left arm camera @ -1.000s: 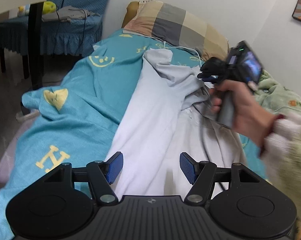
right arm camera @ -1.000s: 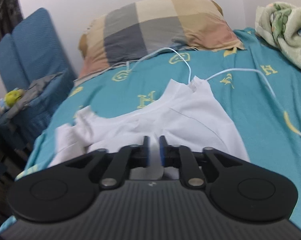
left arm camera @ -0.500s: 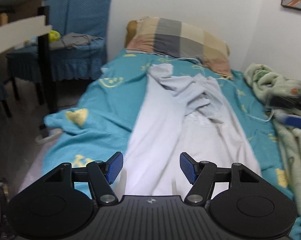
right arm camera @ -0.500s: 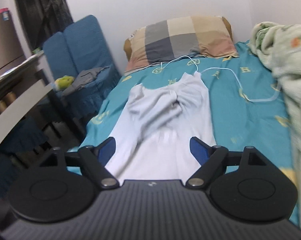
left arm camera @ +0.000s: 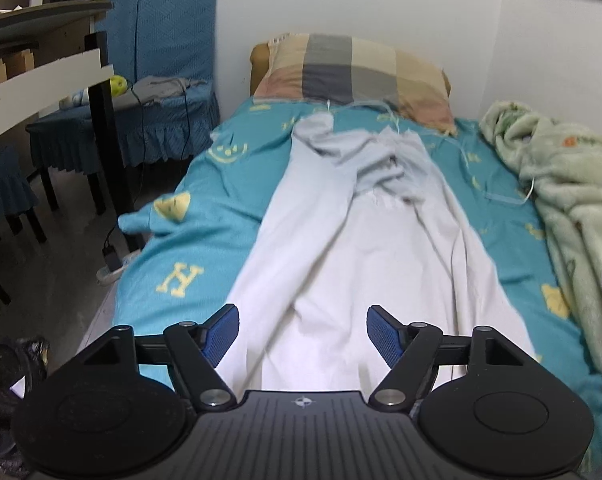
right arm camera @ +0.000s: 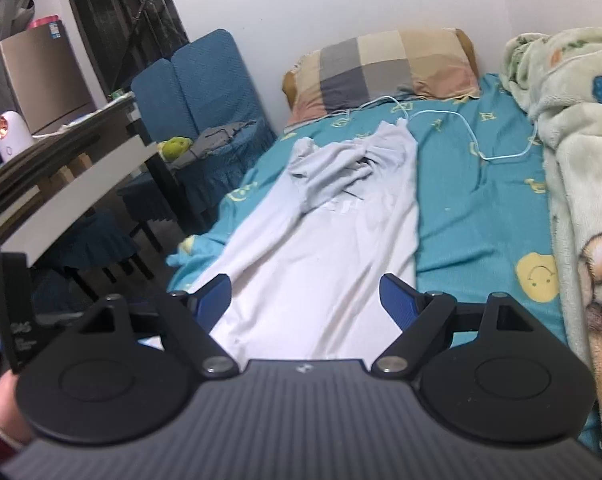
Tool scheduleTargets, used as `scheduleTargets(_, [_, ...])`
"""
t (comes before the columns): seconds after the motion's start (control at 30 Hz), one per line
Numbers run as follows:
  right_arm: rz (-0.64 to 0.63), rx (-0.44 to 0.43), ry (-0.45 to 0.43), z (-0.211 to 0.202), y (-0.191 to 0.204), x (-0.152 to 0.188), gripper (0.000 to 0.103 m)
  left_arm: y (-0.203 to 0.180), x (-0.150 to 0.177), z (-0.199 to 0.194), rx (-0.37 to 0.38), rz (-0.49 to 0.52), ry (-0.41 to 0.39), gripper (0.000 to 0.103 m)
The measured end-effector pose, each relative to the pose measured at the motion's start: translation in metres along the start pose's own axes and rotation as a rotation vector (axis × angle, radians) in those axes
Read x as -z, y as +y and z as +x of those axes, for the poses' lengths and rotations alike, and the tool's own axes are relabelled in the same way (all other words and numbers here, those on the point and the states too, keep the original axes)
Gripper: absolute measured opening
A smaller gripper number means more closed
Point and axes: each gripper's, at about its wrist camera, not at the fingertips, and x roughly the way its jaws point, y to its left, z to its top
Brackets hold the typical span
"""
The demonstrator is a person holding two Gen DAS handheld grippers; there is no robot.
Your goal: Fold clothes
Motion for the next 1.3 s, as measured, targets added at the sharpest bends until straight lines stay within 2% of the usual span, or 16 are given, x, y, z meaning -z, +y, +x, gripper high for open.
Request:
scheduleTargets(0.17, [0.054,0.025,0.041,0.009,-0.013,0.004,0.083,0.000,0.004,0.005,-0.008,0.006,0.039,0.073])
scheduleTargets(0.3, [0.123,0.054,0.051,0.008,-0.025,0.005,0.083,0.020,-0.009,0.011,0.010,0.007,0.099,0.076])
scheduleTargets(0.53, [0.209,0.053,0.088,0.017,-0.044,0.007,0.083,0.076,-0.026,0.029,0.090,0.122,0.309,0.079])
scheduleTargets(0.67, [0.221,0.051,0.142,0.034,-0.048,0.009,0.083,0.102,-0.020,0.036,0.141,0.181,0.380,0.078])
scheduleTargets(0.87, [0.277,0.041,0.179,0.045,-0.057,0.012,0.083,0.132,-0.002,0.052,0.251,0.147,0.484,0.073])
scheduleTargets(1.07, [0.268,0.047,0.202,0.051,-0.054,0.013,0.083,0.122,0.006,0.053,0.380,0.154,0.525,0.049])
scheduleTargets(1.13, [0.269,0.068,0.203,0.050,-0.055,0.014,0.083,0.110,0.004,0.046,0.395,0.197,0.521,0.017])
scheduleTargets(1.17, [0.273,0.076,0.204,0.049,-0.055,0.014,0.083,0.101,0.002,0.041,0.387,0.228,0.515,0.010])
scheduleTargets(1.23, [0.288,0.089,0.208,0.048,-0.059,0.015,0.083,0.086,-0.003,0.027,0.370,0.273,0.503,0.003])
scheduleTargets(1.3, [0.311,0.103,0.216,0.046,-0.063,0.016,0.083,0.069,-0.011,0.011,0.358,0.310,0.483,0.002])
